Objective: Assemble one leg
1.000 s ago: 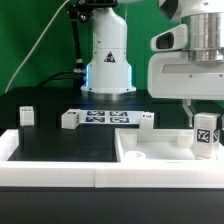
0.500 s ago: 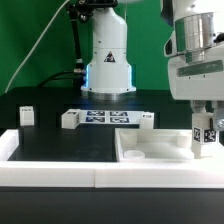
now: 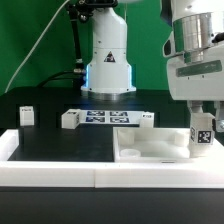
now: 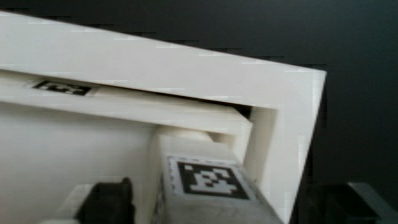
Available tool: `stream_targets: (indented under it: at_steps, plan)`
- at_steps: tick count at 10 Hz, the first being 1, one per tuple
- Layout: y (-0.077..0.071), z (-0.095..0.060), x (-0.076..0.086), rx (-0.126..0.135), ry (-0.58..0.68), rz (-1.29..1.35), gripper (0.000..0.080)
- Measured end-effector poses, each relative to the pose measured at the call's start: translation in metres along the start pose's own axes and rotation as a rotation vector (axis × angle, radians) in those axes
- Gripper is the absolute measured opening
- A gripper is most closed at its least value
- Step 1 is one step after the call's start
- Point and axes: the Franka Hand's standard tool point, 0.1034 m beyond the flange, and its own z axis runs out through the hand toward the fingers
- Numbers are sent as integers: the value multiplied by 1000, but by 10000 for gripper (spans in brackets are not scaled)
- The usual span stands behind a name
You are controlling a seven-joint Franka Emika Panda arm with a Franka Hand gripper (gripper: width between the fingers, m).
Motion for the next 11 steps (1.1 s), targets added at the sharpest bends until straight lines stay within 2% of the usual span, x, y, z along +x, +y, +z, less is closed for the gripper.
stream_targets:
  at_steps: [1, 3, 6, 8, 9, 11]
  plan:
    - [0, 0, 4, 0, 2, -140, 621]
    - [1, 0, 3, -12, -9, -343, 644]
    - [5, 0, 5, -62, -11, -746, 649]
    - [8, 0, 7, -117, -23, -955, 649]
    - [9, -1, 10, -135, -28, -1080, 649]
    - [5, -3, 12, -134, -20, -1212, 649]
